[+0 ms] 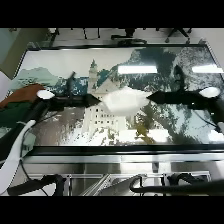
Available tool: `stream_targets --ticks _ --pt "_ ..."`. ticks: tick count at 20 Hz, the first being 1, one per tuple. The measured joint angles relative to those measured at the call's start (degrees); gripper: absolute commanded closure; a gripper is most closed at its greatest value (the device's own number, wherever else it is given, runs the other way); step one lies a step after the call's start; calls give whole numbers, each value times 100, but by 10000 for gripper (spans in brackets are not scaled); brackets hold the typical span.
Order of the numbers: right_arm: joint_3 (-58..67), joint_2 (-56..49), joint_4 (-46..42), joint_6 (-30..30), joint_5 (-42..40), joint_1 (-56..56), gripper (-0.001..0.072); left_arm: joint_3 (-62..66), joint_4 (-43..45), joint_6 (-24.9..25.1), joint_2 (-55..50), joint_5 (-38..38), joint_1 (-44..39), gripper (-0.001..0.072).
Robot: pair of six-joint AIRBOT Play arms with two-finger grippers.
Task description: Fold the shirts.
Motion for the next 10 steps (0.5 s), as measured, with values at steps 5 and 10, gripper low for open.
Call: stream_targets --ticks 5,10 --pt "1401 1169 175 33 -11 -328 691 1274 -31 -286 1768 -291 621 698" --pt "2326 1576 291 -15 -286 -393 691 2201 -22 -455 2778 -350 975 698"
